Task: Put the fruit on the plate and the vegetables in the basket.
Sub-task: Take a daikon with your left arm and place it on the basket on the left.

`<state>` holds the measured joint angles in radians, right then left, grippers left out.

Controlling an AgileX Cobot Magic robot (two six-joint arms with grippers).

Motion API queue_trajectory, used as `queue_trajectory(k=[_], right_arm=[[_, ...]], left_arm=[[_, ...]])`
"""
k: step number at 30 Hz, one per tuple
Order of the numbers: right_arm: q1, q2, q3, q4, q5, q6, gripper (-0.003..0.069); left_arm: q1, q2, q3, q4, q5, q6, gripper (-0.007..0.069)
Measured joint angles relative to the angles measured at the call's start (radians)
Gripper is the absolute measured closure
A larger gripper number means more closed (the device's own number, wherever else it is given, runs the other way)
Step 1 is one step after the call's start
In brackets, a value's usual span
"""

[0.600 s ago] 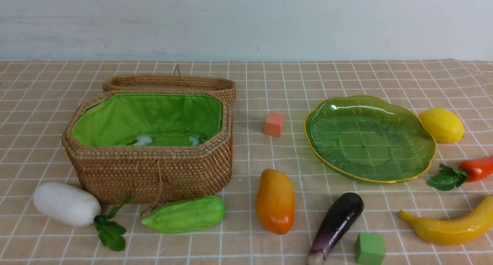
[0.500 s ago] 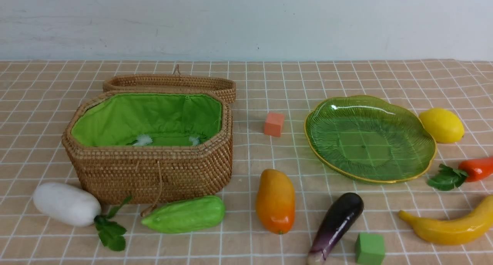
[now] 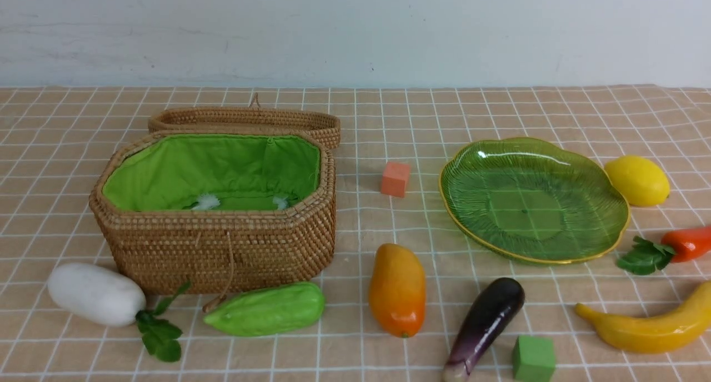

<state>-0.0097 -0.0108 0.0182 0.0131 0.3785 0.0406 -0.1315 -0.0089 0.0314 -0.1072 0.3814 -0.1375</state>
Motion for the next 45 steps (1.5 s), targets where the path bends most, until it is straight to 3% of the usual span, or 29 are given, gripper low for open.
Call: queue_trajectory(k=[8, 13, 16, 21, 25, 30, 34, 37, 40, 41, 45], right_arm=[[0.0, 0.0, 0.0, 0.0, 0.0, 0.0, 0.0417], [0.0, 0.0, 0.0, 0.0, 0.0, 0.0, 0.0417], [0.0, 0.0, 0.0, 0.0, 0.0, 0.0, 0.0417], [0.0, 0.0, 0.0, 0.0, 0.0, 0.0, 0.0417], [0.0, 0.0, 0.0, 0.0, 0.0, 0.0, 0.0417], [0.0, 0.0, 0.0, 0.0, 0.0, 0.0, 0.0417], [0.0, 0.0, 0.001, 0.0, -0.016, 0.003, 0.0417], [0.0, 0.0, 0.008, 0.099, -0.077, 0.094, 0.0417], [0.0, 0.0, 0.008, 0.245, -0.164, 0.206, 0.0417], [0.0, 0.0, 0.008, 0.245, -0.164, 0.206, 0.0417], [0.0, 0.0, 0.008, 0.324, -0.271, 0.266, 0.0417]], left_arm=[[0.0, 0.0, 0.0, 0.0, -0.001, 0.0, 0.0386], [0.0, 0.0, 0.0, -0.03, -0.082, -0.018, 0.0386], [0.0, 0.0, 0.0, -0.215, -0.208, -0.135, 0.0386], [0.0, 0.0, 0.0, -0.406, -0.354, -0.214, 0.0386], [0.0, 0.0, 0.0, -0.441, -0.502, -0.182, 0.039], [0.0, 0.0, 0.0, -0.443, -0.55, -0.154, 0.0417], [0.0, 0.0, -0.009, -0.446, -0.492, -0.229, 0.051], [0.0, 0.0, -0.117, -0.379, -0.291, -0.247, 0.0637], [0.0, 0.009, -0.255, -0.294, -0.08, -0.212, 0.0638], [0.0, 0.012, -0.264, -0.29, -0.064, -0.209, 0.0638], [0.0, 0.197, -0.412, -0.226, 0.238, -0.121, 0.0638]])
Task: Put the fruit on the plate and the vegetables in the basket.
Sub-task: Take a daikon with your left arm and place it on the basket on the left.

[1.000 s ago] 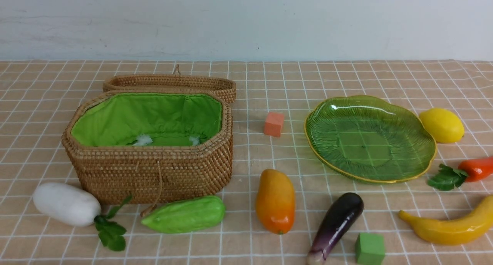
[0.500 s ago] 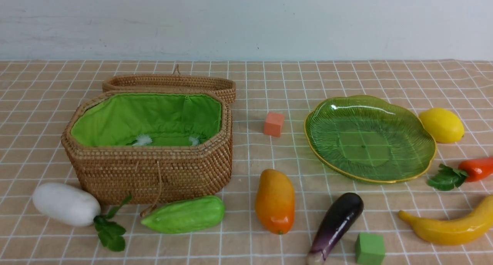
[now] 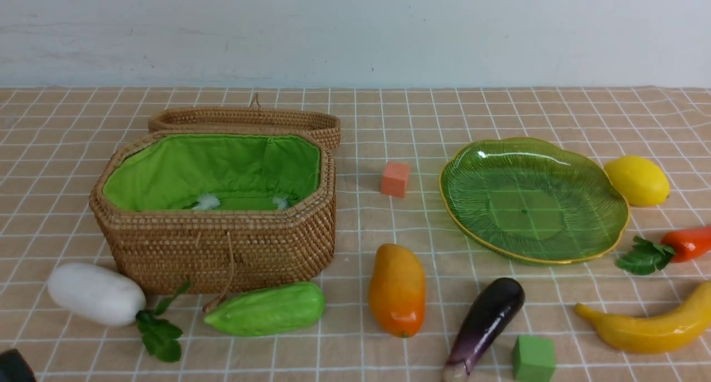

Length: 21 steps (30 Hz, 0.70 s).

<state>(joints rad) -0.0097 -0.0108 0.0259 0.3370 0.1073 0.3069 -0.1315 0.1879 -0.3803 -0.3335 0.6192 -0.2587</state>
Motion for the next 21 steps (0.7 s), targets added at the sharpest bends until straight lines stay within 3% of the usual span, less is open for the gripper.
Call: queue_trajectory(k=[4, 7, 9, 11, 14, 18, 21], right_arm=[[0.01, 0.0, -0.035, 0.045, 0.057, 0.009, 0.0433], [0.061, 0.037, -0.169, 0.049, 0.286, -0.046, 0.0473], [0.097, 0.094, -0.28, 0.049, 0.411, -0.122, 0.0494], [0.161, 0.205, -0.464, 0.048, 0.635, -0.24, 0.0529], [0.205, 0.346, -0.671, 0.039, 0.834, -0.34, 0.0552], [0.216, 0.43, -0.822, 0.026, 0.936, -0.392, 0.0556], [0.219, 0.498, -0.948, 0.002, 0.978, -0.438, 0.0555]], left_arm=[[0.0, 0.195, -0.1, 0.014, 0.182, 0.095, 0.0638], [0.0, 0.371, -0.192, 0.019, 0.277, 0.145, 0.0638], [0.0, 0.46, -0.236, 0.02, 0.297, 0.15, 0.0638], [0.0, 0.578, -0.318, 0.032, 0.309, 0.154, 0.0638], [0.0, 0.708, -0.407, 0.083, 0.308, 0.138, 0.0638], [0.022, 0.806, -0.483, 0.181, 0.31, 0.064, 0.0638], [0.146, 0.889, -0.535, 0.227, 0.312, 0.017, 0.0638]])
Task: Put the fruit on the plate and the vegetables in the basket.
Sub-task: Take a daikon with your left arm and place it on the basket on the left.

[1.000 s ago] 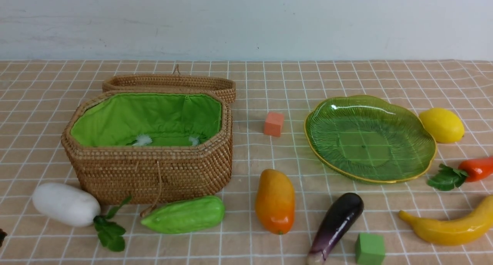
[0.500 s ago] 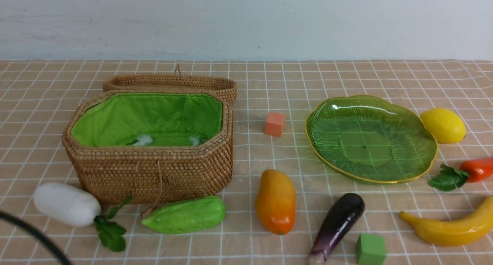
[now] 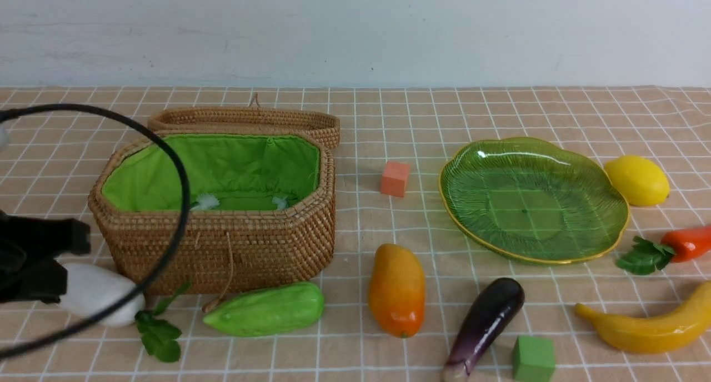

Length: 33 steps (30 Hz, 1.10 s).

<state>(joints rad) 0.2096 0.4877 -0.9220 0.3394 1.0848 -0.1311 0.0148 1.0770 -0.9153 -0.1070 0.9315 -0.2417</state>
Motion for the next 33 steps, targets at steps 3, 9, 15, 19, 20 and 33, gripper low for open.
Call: queue_trajectory(k=[3, 9, 15, 19, 20, 33], right_arm=[[0.0, 0.019, -0.035, -0.008, 0.002, -0.032, 0.0554], [0.0, 0.023, -0.044, -0.008, -0.015, -0.079, 0.0552], [0.032, 0.023, -0.045, -0.02, -0.025, -0.104, 0.0551], [0.037, 0.023, -0.045, -0.031, -0.028, -0.106, 0.0551], [0.037, 0.023, -0.045, -0.036, -0.029, -0.106, 0.055], [0.037, 0.023, -0.045, -0.04, -0.016, -0.106, 0.055]], left_arm=[[0.133, 0.045, -0.004, -0.025, -0.003, 0.0, 0.0638], [0.275, 0.183, -0.007, -0.088, -0.057, 0.004, 0.0637], [0.285, 0.353, -0.007, -0.113, -0.208, 0.006, 0.0481], [0.285, 0.433, -0.011, -0.153, -0.288, -0.015, 0.0256], [0.285, 0.453, -0.011, -0.167, -0.3, -0.025, 0.02], [0.284, 0.653, -0.021, -0.282, -0.467, -0.045, 0.0029]])
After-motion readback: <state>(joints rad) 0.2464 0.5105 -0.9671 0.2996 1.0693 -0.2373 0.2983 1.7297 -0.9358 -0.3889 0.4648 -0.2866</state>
